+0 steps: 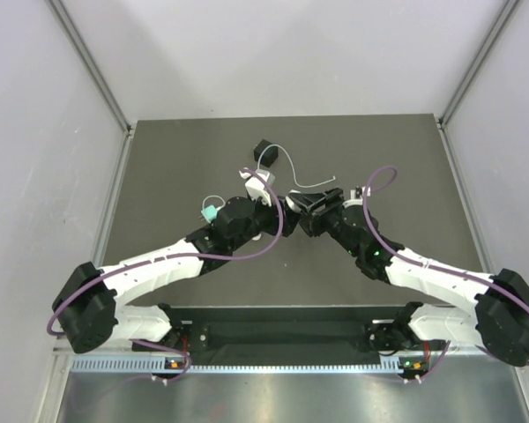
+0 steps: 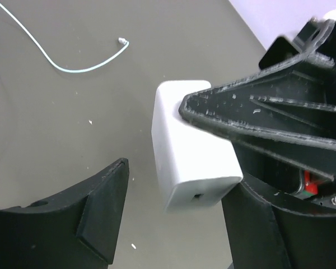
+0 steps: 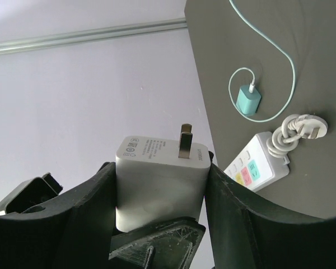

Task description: Insert the plug

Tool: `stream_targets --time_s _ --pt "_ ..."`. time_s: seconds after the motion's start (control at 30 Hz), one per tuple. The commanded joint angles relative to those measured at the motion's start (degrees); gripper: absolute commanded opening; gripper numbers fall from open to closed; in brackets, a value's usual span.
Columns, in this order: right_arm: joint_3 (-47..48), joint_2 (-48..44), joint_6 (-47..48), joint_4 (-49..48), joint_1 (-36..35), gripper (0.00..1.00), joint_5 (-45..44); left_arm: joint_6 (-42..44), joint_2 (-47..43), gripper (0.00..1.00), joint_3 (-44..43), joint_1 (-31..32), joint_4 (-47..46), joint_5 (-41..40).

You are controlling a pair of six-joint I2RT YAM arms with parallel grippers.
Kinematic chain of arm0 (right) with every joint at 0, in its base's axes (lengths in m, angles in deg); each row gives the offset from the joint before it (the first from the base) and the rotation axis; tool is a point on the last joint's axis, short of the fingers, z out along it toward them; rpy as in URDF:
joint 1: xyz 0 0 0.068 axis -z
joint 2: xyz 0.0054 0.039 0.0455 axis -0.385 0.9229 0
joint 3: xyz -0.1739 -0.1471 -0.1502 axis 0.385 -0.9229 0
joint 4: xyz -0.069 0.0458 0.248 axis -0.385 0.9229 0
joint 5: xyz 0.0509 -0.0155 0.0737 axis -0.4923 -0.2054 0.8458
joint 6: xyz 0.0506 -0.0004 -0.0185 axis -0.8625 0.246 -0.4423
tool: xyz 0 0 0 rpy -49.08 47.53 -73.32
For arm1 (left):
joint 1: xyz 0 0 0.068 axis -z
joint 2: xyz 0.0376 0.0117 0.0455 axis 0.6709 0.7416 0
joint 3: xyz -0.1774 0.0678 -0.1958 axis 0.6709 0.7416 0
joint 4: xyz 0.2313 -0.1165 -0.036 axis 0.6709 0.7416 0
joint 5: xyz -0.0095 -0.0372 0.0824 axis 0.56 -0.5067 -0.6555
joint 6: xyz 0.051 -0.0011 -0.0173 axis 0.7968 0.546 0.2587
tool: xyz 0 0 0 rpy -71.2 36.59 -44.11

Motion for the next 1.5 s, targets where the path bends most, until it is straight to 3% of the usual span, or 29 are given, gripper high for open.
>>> stream_targets --time_s 0.0,0.33,0.4,0.43,0.47,0.57,0.67,0.73,0.77,0.8,0.9,1.0,1.1,1.17,1.23,1.27,1.3,1.33,1.43,1.47 --pt "-0.72 -1.86 -1.97 -5.19 -2.13 0.43 -2.81 0.29 -1.17 0.67 -1.60 0.32 -4.84 -2.94" --pt "-2.92 -2.83 -2.59 -6.95 -2.49 0.43 -3.07 -0.86 -2.57 0.58 -0.99 0.50 -4.75 -2.41" --pt "-2.57 -2.56 -2.15 -7.30 -2.49 0.44 -2.55 -0.51 -2.40 0.37 -1.25 0.50 -4.84 -1.28" --pt "-2.48 -2.39 -2.06 -7.39 -2.57 0.44 -2.46 -0.33 -2.14 0.22 -1.69 0.50 -4.49 -1.00" --pt "-2.48 -2.21 -1.98 -8.18 -2.49 0.45 -2.28 -0.50 -1.61 0.02 -2.22 0.50 -3.79 -0.83" --pt "-2.74 -1.77 -1.27 -10.37 -2.49 0.50 -1.49 -1.47 -1.17 0.00 -3.19 0.50 -2.64 -0.04" --pt "-3.27 -1.95 1.27 -11.78 -2.58 0.66 -0.79 -2.17 -1.87 0.00 -4.15 0.50 -0.54 0.49" --pt "-3.71 -3.26 4.25 -12.14 -2.31 0.80 0.09 -1.22 -2.66 0.00 -5.38 0.50 1.40 2.50" --pt "-4.67 -5.01 6.70 -10.75 -1.96 0.96 0.61 0.01 -3.88 0.00 -6.26 0.41 4.45 3.64" --pt "-5.11 -6.07 6.73 -9.69 -1.61 1.00 1.05 0.02 -4.59 0.00 -6.79 0.32 6.39 4.26" --pt "-7.39 -11.41 12.69 -7.04 -0.03 1.00 2.64 1.43 -7.75 0.00 -9.07 -0.55 14.83 8.83" --pt "-10.03 -18.17 19.80 -4.68 1.20 1.00 3.87 2.22 -11.09 0.00 -10.65 -3.28 21.25 18.49" --pt "-9.52 -23.98 26.92 4.53 2.08 1.00 3.17 2.39 -12.77 0.00 -15.03 -5.82 29.66 20.44" --pt "-7.76 -25.85 32.28 10.69 2.43 1.00 2.12 3.01 -12.42 0.00 -18.03 -7.14 35.47 17.39" --pt "-4.79 -26.12 37.45 14.04 2.52 1.00 1.76 3.88 -11.02 0.00 -23.65 -7.68 46.71 7.83" --pt "-3.46 -25.60 39.05 17.97 2.70 1.00 1.76 4.41 -8.66 0.00 -25.58 -8.46 50.67 5.18" --pt "-2.05 -23.76 40.55 19.75 2.70 1.00 1.85 5.02 -7.16 0.00 -29.25 -8.99 54.62 -2.85" --pt "0.92 -22.61 43.26 21.94 2.70 1.00 2.02 5.81 -5.32 0.00 -31.21 -9.34 63.97 -6.42" --pt "4.45 -17.87 47.05 27.84 2.70 1.00 3.78 4.68 4.69 0.00 -37.98 -9.70 79.21 -19.41" --pt "4.55 -17.07 47.33 28.20 2.70 1.00 5.17 4.59 5.68 0.00 -38.34 -9.96 80.84 -21.03"
